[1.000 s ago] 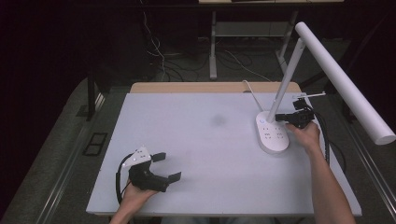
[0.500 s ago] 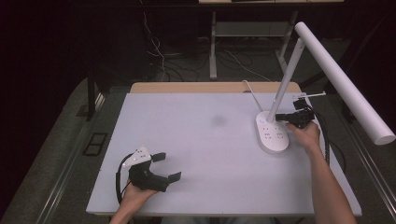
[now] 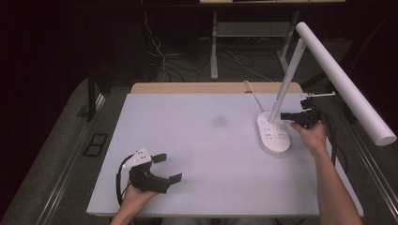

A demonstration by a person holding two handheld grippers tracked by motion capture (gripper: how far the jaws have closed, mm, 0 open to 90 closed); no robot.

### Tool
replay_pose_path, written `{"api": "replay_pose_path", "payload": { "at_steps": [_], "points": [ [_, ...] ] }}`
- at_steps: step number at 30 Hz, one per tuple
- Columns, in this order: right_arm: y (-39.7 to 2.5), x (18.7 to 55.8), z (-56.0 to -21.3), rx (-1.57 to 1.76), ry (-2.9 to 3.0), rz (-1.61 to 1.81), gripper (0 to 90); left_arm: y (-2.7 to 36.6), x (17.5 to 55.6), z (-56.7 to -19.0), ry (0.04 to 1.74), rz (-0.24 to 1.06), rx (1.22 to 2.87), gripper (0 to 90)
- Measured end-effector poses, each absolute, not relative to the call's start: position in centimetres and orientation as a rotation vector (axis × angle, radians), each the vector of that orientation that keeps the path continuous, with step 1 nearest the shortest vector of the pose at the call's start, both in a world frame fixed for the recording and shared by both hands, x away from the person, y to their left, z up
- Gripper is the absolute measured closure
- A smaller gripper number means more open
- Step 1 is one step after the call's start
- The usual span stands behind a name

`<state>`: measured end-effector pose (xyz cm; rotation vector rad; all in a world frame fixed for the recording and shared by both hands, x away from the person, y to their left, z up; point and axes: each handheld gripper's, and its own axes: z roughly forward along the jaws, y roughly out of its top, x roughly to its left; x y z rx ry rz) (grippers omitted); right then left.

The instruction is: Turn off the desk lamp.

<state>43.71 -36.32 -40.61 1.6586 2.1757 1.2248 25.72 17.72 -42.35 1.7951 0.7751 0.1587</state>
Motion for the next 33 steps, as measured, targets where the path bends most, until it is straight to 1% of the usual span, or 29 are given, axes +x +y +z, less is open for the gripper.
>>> {"api": "replay_pose_path", "payload": {
  "at_steps": [7, 10, 13, 21, 27, 29, 30, 32, 33],
  "points": [
    [-36.8, 42.0, -39.2, 1.631, 2.149, 1.283, 89.9, 17.7, 25.6, -42.3, 0.771, 0.158, 1.791, 0.0],
    [-36.8, 41.2, -38.7, 1.624, 2.145, 1.302, 81.5, 17.7, 25.7, -42.3, 0.77, 0.158, 1.794, 0.0],
    [-36.6, 40.3, -38.1, 1.608, 2.151, 1.295, 76.2, 17.7, 25.7, -42.3, 0.776, 0.155, 1.789, 0.0],
    [-36.0, 37.8, -36.9, 1.595, 2.152, 1.306, 57.7, 17.8, 25.5, -42.2, 0.77, 0.155, 1.781, 0.0],
    [-35.1, 36.0, -36.4, 1.574, 2.158, 1.332, 34.3, 17.7, 25.6, -42.2, 0.769, 0.155, 1.781, 0.0],
    [-34.8, 35.5, -36.4, 1.57, 2.173, 1.353, 18.7, 17.8, 25.6, -42.2, 0.769, 0.155, 1.78, 0.0],
    [-34.6, 35.2, -36.5, 1.568, 2.183, 1.36, 12.3, 17.8, 25.6, -42.2, 0.771, 0.155, 1.778, 0.0],
    [-34.2, 34.5, -36.5, 1.544, 2.207, 1.363, 10.0, 17.8, 25.6, -42.2, 0.771, 0.156, 1.778, 0.0],
    [-33.9, 34.2, -36.6, 1.539, 2.212, 1.358, 2.4, 17.8, 25.6, -42.2, 0.771, 0.156, 1.778, 0.0]
  ]
}}
